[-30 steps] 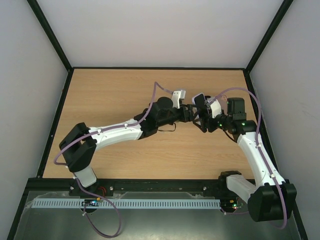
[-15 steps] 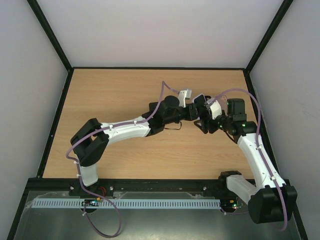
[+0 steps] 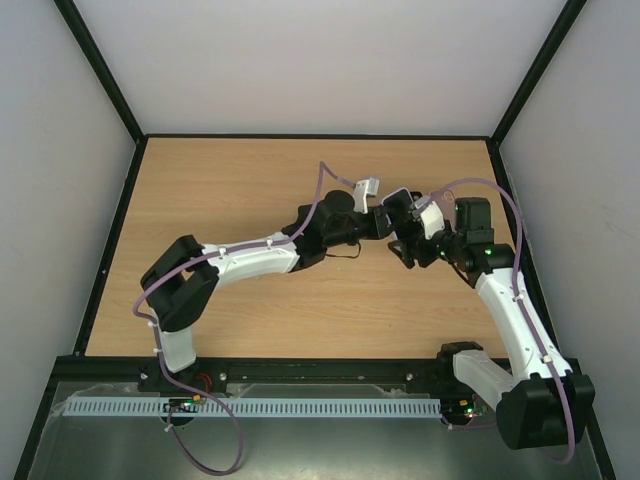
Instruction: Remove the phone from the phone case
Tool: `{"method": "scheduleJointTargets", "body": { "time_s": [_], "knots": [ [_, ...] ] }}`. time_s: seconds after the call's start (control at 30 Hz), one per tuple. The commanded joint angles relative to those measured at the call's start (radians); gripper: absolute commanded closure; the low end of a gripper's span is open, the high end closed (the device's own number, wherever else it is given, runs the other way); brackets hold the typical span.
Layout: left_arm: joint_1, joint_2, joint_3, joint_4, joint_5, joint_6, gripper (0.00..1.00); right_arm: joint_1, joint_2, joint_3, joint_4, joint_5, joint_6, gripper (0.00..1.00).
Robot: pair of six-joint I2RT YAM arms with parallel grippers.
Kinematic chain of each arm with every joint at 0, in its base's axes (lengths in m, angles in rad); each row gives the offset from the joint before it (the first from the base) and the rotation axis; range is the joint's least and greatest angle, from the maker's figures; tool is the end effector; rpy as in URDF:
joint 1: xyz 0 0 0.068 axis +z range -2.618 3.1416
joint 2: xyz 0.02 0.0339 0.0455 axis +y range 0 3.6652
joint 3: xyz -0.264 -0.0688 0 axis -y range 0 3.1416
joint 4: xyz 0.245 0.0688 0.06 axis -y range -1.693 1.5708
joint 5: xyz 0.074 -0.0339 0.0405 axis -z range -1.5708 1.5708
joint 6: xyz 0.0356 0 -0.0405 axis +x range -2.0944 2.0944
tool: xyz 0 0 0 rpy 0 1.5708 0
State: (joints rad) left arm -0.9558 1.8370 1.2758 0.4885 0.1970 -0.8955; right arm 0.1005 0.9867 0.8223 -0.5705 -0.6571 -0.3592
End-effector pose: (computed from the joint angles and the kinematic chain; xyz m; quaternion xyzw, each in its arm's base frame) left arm 0.2467 -0.3613 0.2807 0.0889 0.7264 -0.5847 0.3499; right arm 0.1985 0.0419 0.2843 -0.3246 0.8125 0.2429 0.4190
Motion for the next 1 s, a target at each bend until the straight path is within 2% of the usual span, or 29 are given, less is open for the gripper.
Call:
{"method": "scheduleJointTargets", "body": {
  "time_s": [0.0,0.17,0.27,0.3,0.43,0.63,0.83,0.93,0.97],
  "knots": [
    [0.023,-0.037,-0.026,0.167,0.128,-0.049,0.91,0.006,-0.022,0.029,0.001,-0.103,-0.027,0.01],
    [0.129,-0.182,-0.152,0.144,0.222,0.028,0.91,0.007,-0.026,0.082,-0.076,-0.179,-0.05,0.02],
    [0.218,-0.287,-0.251,0.062,0.292,0.127,0.92,0.007,-0.021,0.084,-0.097,-0.275,-0.032,0.02],
    [0.25,-0.318,-0.279,0.04,0.317,0.167,0.96,0.007,-0.015,0.084,-0.1,-0.307,-0.022,0.02],
    [0.309,-0.436,-0.344,-0.114,0.419,0.331,0.97,0.007,0.021,0.094,-0.126,-0.444,-0.03,0.03],
    [0.319,-0.518,-0.311,-0.312,0.682,0.556,0.97,0.006,0.07,0.111,-0.333,-0.585,-0.291,0.02],
    [0.315,-0.571,-0.307,-0.284,0.836,0.608,0.97,0.015,0.116,0.105,-0.549,-0.588,-0.585,0.08],
    [0.306,-0.573,-0.294,-0.275,0.874,0.607,0.97,0.041,0.151,0.118,-0.709,-0.597,-0.793,0.12],
    [0.302,-0.572,-0.292,-0.271,0.879,0.607,0.97,0.062,0.153,0.12,-0.716,-0.599,-0.797,0.15]
  ]
}}
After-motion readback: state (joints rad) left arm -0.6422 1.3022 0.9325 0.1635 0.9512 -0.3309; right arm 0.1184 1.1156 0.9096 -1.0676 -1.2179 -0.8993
